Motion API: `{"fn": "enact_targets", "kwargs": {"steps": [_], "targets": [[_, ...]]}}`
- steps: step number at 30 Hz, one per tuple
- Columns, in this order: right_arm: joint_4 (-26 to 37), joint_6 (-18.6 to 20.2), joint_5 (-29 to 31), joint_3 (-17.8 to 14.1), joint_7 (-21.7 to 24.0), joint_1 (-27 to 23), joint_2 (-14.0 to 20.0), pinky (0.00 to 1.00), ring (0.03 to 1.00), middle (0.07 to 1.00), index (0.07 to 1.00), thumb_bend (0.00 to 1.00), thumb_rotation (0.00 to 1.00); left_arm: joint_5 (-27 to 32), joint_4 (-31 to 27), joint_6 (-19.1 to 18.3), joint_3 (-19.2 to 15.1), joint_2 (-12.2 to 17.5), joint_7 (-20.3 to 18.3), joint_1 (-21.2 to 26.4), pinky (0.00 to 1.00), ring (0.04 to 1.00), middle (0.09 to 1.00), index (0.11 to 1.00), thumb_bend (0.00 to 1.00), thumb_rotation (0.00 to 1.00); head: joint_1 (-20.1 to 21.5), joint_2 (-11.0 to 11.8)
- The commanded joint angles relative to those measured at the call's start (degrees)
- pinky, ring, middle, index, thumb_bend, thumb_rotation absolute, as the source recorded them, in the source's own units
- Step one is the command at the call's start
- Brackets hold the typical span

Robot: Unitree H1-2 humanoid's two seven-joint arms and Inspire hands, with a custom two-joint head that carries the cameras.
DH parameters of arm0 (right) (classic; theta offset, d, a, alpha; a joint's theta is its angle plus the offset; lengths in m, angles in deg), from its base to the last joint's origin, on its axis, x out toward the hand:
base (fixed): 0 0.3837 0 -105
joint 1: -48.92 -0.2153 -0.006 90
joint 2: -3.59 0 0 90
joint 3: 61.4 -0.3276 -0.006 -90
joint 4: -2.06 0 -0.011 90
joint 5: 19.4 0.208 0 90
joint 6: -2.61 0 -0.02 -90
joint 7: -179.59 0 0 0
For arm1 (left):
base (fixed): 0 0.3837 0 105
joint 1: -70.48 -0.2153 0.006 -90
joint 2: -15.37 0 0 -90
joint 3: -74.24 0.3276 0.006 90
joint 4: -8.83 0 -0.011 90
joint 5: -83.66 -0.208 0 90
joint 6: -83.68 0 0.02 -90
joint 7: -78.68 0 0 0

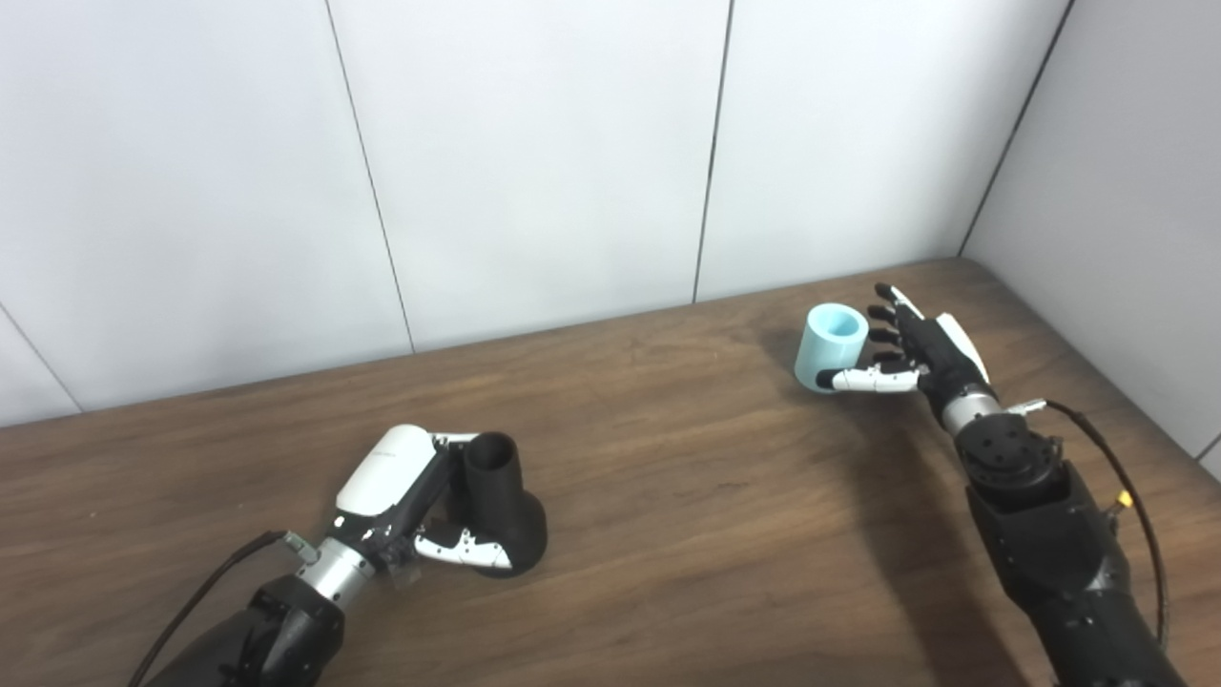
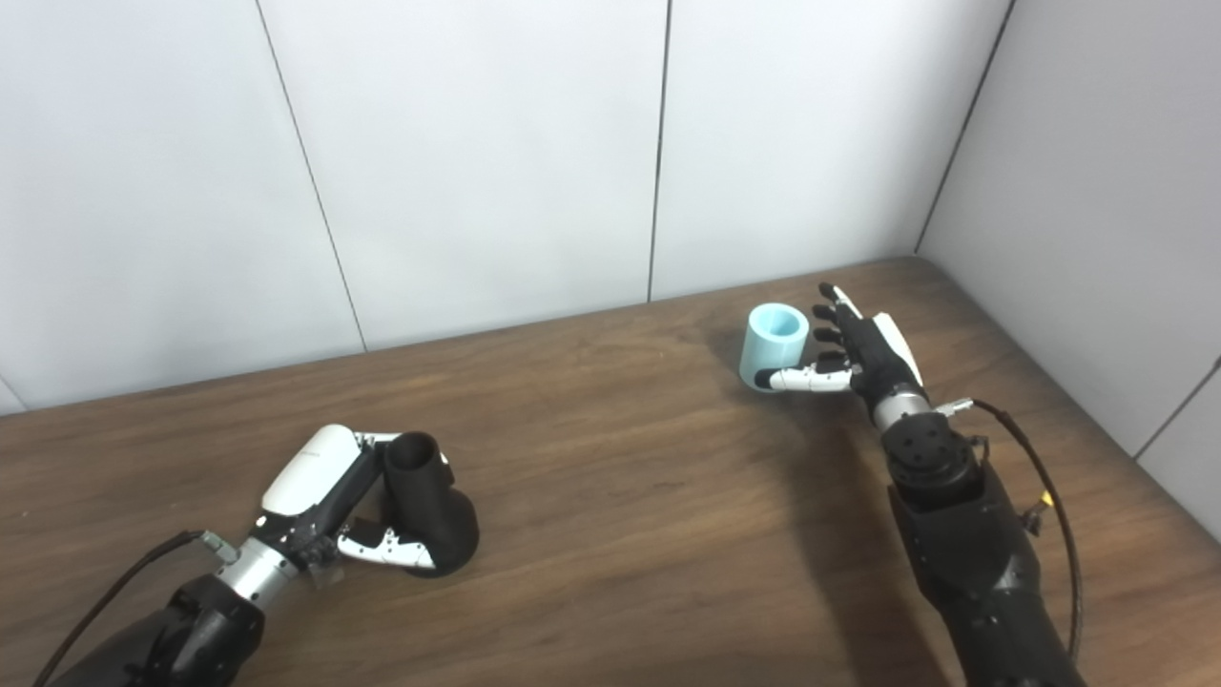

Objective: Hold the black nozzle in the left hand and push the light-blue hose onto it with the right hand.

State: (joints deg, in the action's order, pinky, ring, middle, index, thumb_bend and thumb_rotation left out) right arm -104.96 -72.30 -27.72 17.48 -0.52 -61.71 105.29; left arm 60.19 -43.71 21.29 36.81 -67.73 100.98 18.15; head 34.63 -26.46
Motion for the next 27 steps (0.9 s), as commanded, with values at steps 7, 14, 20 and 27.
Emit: {"fn": "enact_targets", "kwargs": {"steps": [7, 14, 20, 27], "targets": [[-1.07, -3.64, -0.92, 2.20, -1.70, -3.14, 0.45, 0.69, 0.783, 0.879, 0.936, 0.82, 0.14, -3.02, 4.02, -0.69, 3.76, 3.60, -5.56, -9.01, 0.31, 0.373, 0.437, 0.525, 0.50, 0.00, -0.36, -0.53], [-1.76, -2.63, -0.84, 3.40, -1.61, -4.16, -0.26, 0.68, 0.778, 0.878, 0.917, 0.82, 0.12, -3.17, 4.55, -0.69, 4.17, 3.32, -4.95, -9.08, 0.32, 0.375, 0.437, 0.526, 0.50, 0.00, -0.66, -1.03], [-1.95, -2.11, -0.06, 3.92, -1.27, -4.53, -0.88, 0.68, 0.775, 0.879, 0.902, 0.82, 0.10, -2.73, 4.45, -0.69, 3.50, 2.92, -5.71, -9.52, 0.33, 0.382, 0.441, 0.523, 0.50, 0.00, -1.07, -1.51], [-5.53, -4.91, -4.46, 8.17, -1.74, -5.08, 0.54, 0.68, 0.762, 0.809, 0.826, 0.81, 0.11, -2.98, 4.68, -0.69, 3.83, 2.60, -5.32, -9.40, 0.33, 0.369, 0.430, 0.506, 0.50, 0.00, -1.30, -1.72]]}}
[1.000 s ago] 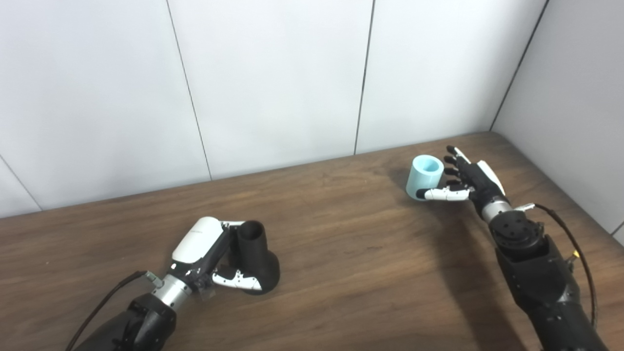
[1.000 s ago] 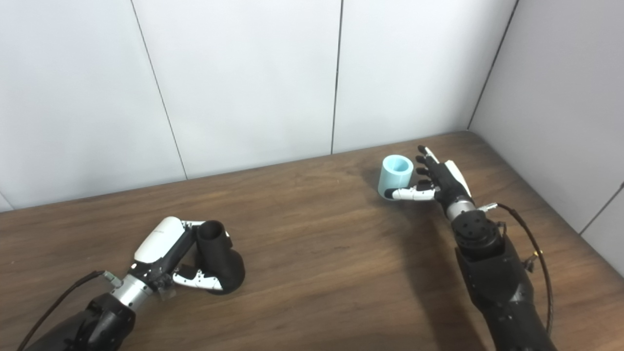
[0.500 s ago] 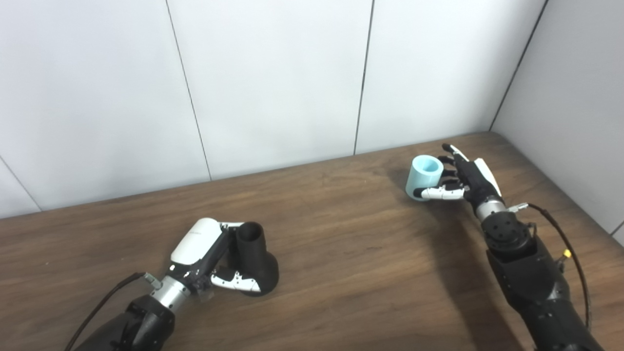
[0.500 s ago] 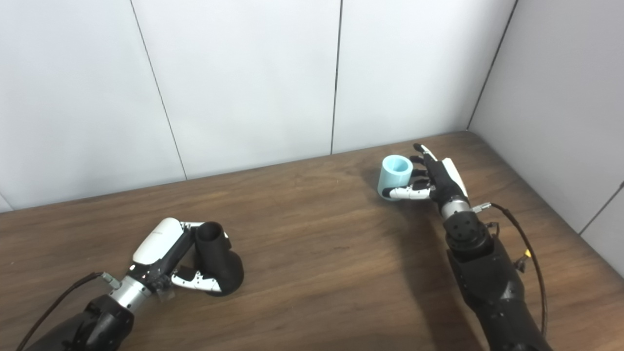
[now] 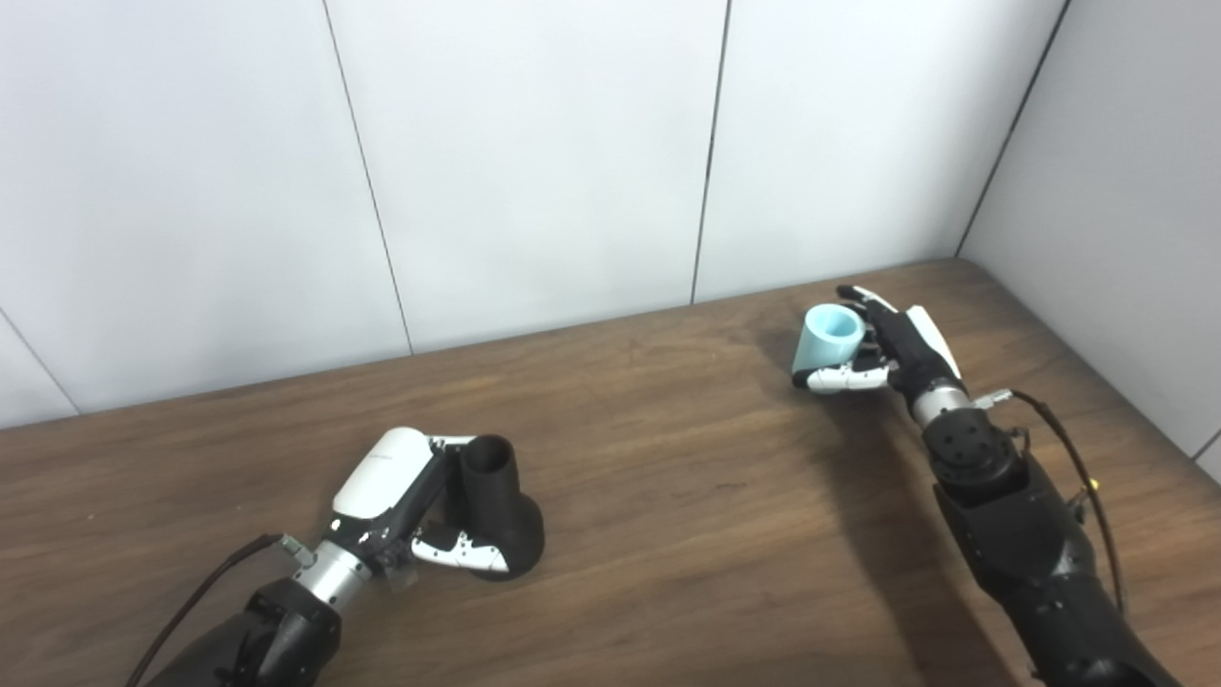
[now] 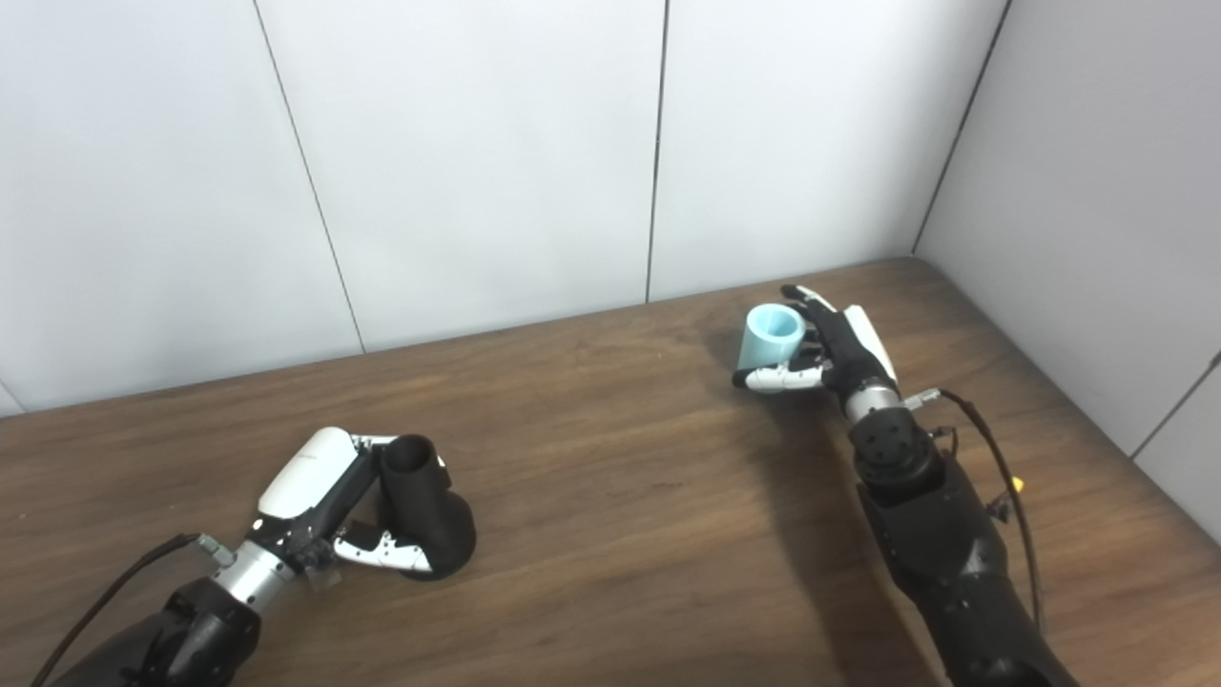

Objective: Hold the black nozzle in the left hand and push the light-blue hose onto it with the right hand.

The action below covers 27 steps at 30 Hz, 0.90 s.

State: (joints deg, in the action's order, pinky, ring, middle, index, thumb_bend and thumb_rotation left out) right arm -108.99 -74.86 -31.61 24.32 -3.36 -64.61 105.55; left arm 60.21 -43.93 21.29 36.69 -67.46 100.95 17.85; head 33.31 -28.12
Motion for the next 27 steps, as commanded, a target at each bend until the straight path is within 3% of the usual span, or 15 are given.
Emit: {"fn": "enact_targets", "kwargs": {"steps": [1, 5, 7, 10, 22, 27], "targets": [[-2.08, -2.84, -0.98, 1.76, 0.91, -2.26, 0.40, 0.66, 0.732, 0.776, 0.800, 0.78, 0.09, -2.99, 4.99, -0.69, 3.92, 2.32, -5.24, -9.11, 0.33, 0.375, 0.436, 0.516, 0.50, 0.00, -0.23, -0.40], [-3.22, -4.01, -0.24, 1.19, 0.02, -2.21, -0.50, 0.49, 0.573, 0.636, 0.692, 0.71, 0.01, -3.09, 5.17, -0.69, 3.81, 2.33, -5.22, -9.28, 0.33, 0.378, 0.441, 0.526, 0.50, 0.00, -0.34, -0.47], [-3.91, -4.57, -0.06, 1.04, -0.55, -2.24, -0.90, 0.40, 0.470, 0.490, 0.594, 0.57, 0.00, -2.93, 5.25, -0.69, 3.76, 2.32, -5.35, -9.35, 0.33, 0.378, 0.443, 0.526, 0.50, 0.00, -0.34, -0.47], [-5.35, -6.43, -0.85, 1.64, -1.33, -2.33, -0.84, 0.33, 0.384, 0.429, 0.531, 0.53, 0.00, -3.16, 5.26, -0.69, 3.84, 2.46, -4.87, -9.42, 0.31, 0.371, 0.439, 0.525, 0.50, 0.00, -0.45, -0.70], [-5.47, -8.83, -2.17, 2.03, -3.89, -1.96, -1.06, 0.31, 0.371, 0.425, 0.525, 0.52, 0.00, -3.38, 4.83, -0.70, 3.34, 2.69, -5.60, -9.79, 0.31, 0.369, 0.438, 0.526, 0.50, 0.00, -1.04, -1.18], [-0.65, -8.67, -1.89, 2.21, -3.33, -1.03, -1.51, 0.33, 0.385, 0.433, 0.525, 0.52, 0.00, -3.38, 4.66, -0.70, 2.93, 2.51, -6.32, -10.04, 0.32, 0.377, 0.442, 0.525, 0.50, 0.00, -3.21, -1.83]]}}
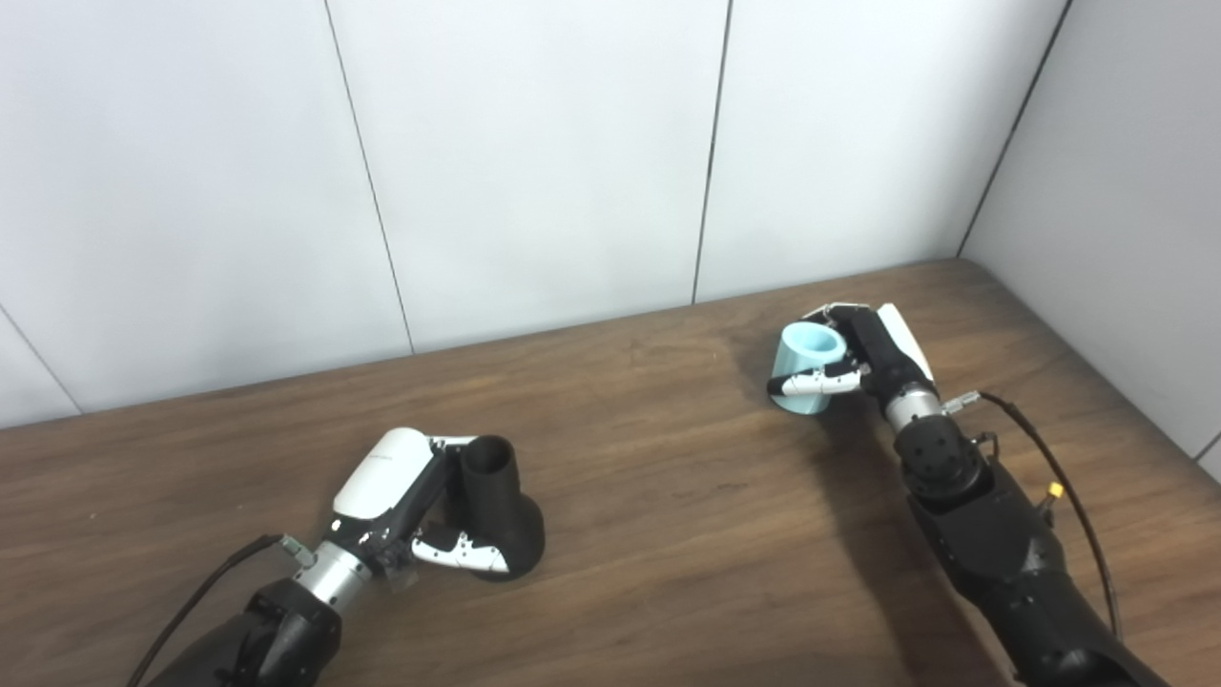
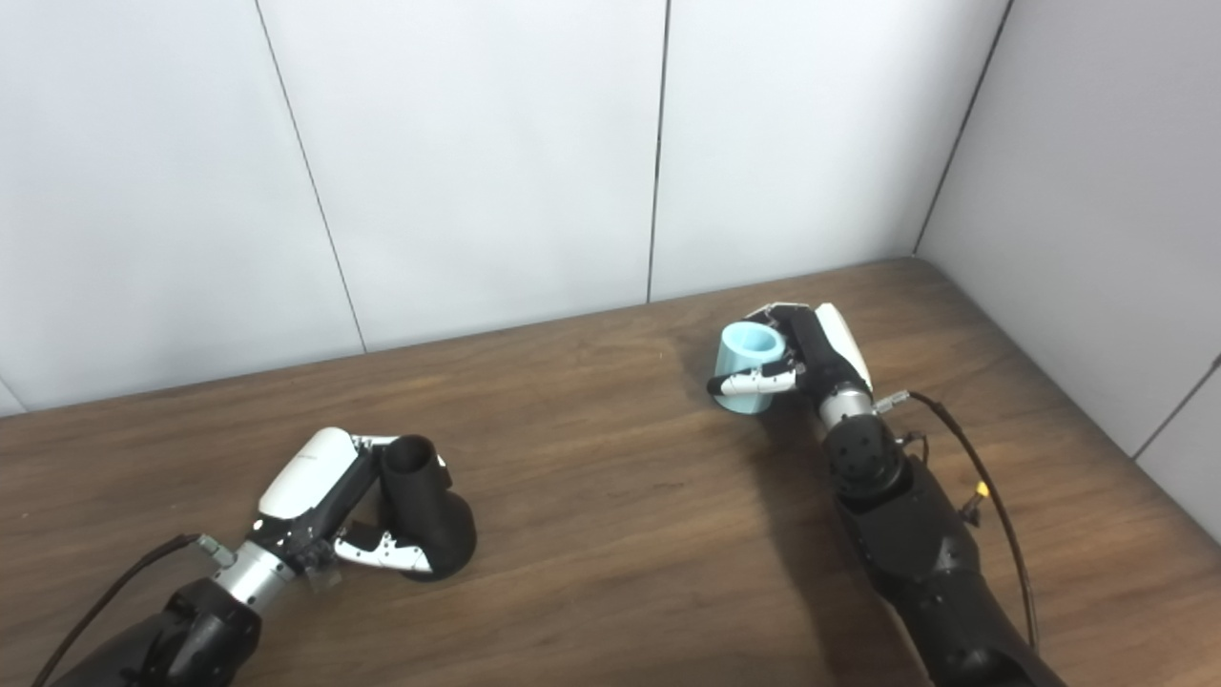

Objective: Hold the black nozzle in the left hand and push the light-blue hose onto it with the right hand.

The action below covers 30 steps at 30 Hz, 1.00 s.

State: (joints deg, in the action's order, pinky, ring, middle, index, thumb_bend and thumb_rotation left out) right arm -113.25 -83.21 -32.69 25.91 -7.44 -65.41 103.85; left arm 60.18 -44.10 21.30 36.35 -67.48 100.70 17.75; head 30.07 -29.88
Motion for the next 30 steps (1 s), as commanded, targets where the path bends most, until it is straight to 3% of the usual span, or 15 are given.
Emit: {"fn": "enact_targets", "kwargs": {"steps": [1, 10, 18, 25, 30], "targets": [[4.71, -0.21, -0.70, 0.69, 1.03, -0.13, 0.08, 0.34, 0.392, 0.438, 0.521, 0.52, 0.00, -3.35, 4.81, -0.71, 3.17, 2.46, -6.22, -9.98, 0.32, 0.378, 0.441, 0.525, 0.50, 0.00, 0.03, -0.07], [20.49, 3.77, 2.51, 1.20, 7.50, -0.59, -1.92, 0.30, 0.363, 0.438, 0.518, 0.52, 0.00, -3.89, 5.28, -0.70, 1.87, 0.56, -7.14, -10.51, 0.31, 0.373, 0.433, 0.523, 0.50, 0.00, -6.43, -0.83], [34.68, 11.42, 4.32, 3.10, 13.93, -4.55, -4.56, 0.30, 0.357, 0.439, 0.513, 0.53, 0.00, -5.52, 6.18, -0.72, -0.54, -1.95, -8.65, -11.13, 0.30, 0.357, 0.441, 0.525, 0.50, 0.00, -13.62, -1.67], [41.66, 18.61, 5.30, 5.48, 18.44, -10.26, -5.90, 0.29, 0.366, 0.457, 0.499, 0.53, 0.00, -6.87, 7.16, -0.70, -0.30, -3.52, -6.29, -10.87, 0.28, 0.370, 0.430, 0.523, 0.50, 0.00, -18.03, -2.63], [43.74, 21.06, 4.41, 7.25, 20.11, -13.09, -5.81, 0.28, 0.389, 0.508, 0.517, 0.51, 0.00, -7.11, 7.59, -0.71, -1.31, -4.73, -7.14, -10.99, 0.30, 0.380, 0.432, 0.524, 0.50, 0.00, -20.57, -3.25]]}}
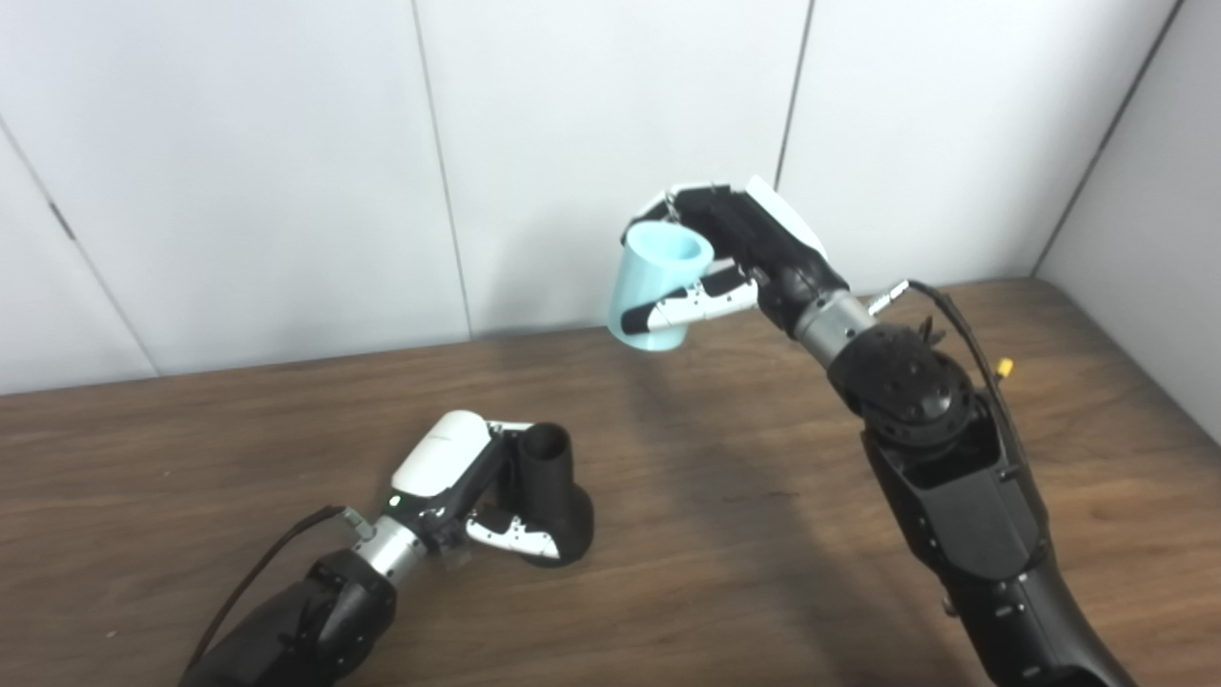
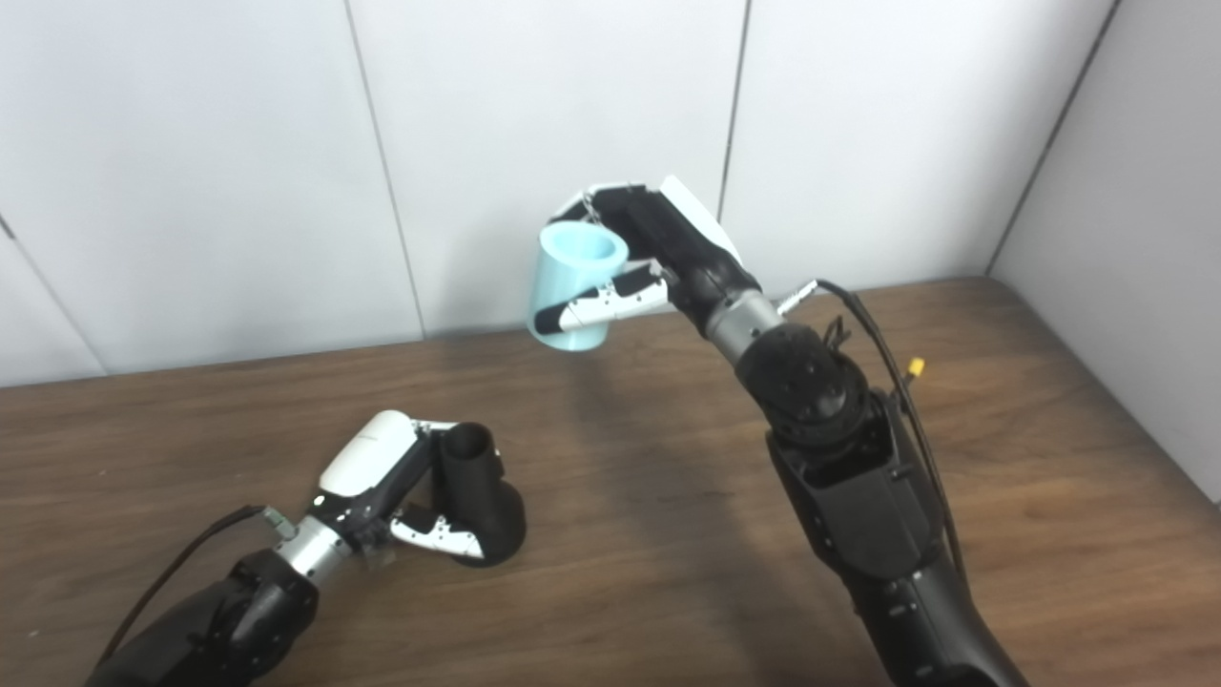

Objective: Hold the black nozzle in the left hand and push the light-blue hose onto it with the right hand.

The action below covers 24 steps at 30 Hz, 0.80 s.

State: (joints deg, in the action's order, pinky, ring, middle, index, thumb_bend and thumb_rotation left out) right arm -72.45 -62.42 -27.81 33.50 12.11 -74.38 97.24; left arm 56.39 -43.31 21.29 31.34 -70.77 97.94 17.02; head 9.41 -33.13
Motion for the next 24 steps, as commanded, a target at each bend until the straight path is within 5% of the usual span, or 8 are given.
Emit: {"fn": "enact_targets", "kwargs": {"steps": [1, 9, 14, 24], "targets": [[3.03, 0.47, -0.34, -0.22, 0.76, -4.46, 0.74, 0.28, 0.390, 0.512, 0.516, 0.51, 0.00, -3.37, 6.90, -0.72, 3.33, -1.67, -4.88, -10.32, 0.31, 0.384, 0.434, 0.526, 0.50, 0.00, -0.03, -0.03], [1.75, -0.77, -0.22, 1.87, 2.91, -6.27, 0.35, 0.27, 0.372, 0.479, 0.539, 0.51, 0.00, -5.77, 6.79, -0.76, 1.44, -2.94, -6.05, -10.60, 0.31, 0.386, 0.433, 0.521, 0.50, 0.00, -2.67, -0.90], [2.06, 1.90, -1.80, 3.85, 4.33, -5.89, -0.09, 0.28, 0.377, 0.471, 0.545, 0.51, 0.00, -5.83, 6.79, -0.71, 0.46, -3.33, -6.71, -10.65, 0.33, 0.395, 0.442, 0.520, 0.50, 0.00, -3.92, -1.35], [0.44, -0.81, -3.74, 6.88, 5.01, -4.38, -0.57, 0.32, 0.383, 0.477, 0.544, 0.51, 0.00, -6.60, 6.61, -0.75, -0.82, -3.96, -7.61, -10.74, 0.34, 0.395, 0.443, 0.524, 0.50, 0.00, -5.24, -2.20]]}}
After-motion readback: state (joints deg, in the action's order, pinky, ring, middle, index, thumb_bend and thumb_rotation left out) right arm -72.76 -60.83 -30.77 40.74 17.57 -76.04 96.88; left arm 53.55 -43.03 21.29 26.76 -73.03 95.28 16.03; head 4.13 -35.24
